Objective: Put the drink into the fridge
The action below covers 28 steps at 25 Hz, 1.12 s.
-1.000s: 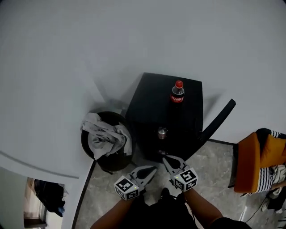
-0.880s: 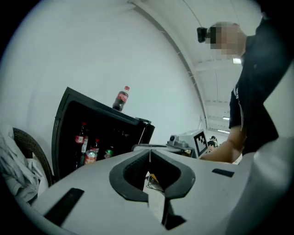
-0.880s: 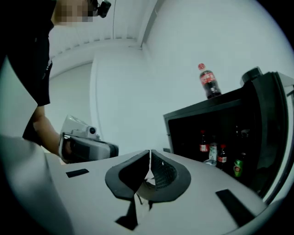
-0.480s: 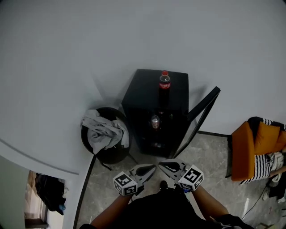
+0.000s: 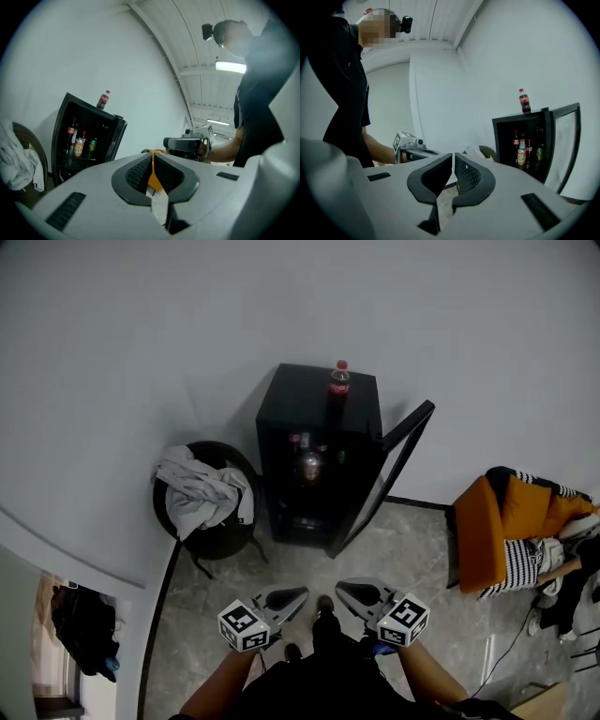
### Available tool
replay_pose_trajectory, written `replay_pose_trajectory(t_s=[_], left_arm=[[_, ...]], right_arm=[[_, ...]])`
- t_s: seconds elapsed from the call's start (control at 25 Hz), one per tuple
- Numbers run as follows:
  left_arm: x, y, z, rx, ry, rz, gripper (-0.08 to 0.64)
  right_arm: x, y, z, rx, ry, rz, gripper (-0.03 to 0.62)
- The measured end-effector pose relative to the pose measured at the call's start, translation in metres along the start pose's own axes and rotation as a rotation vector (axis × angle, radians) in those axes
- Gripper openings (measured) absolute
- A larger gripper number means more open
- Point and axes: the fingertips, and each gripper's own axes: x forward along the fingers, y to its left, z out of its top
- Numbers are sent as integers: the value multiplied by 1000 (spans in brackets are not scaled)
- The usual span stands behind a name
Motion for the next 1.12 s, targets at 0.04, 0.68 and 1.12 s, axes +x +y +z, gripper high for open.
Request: replay_pose_trajectory(t_s=[0.04, 0.68, 1.12], left_arm=[[-10, -6, -9, -10, 6, 2, 20], [-41, -33, -20, 146, 162, -47, 18], [-23, -70, -36, 28, 137, -168, 18]], right_arm=[[0, 12, -8, 2, 22, 4, 31], [15, 75, -1, -34, 9, 90, 29], [-4, 72, -10, -35, -13, 35, 21]])
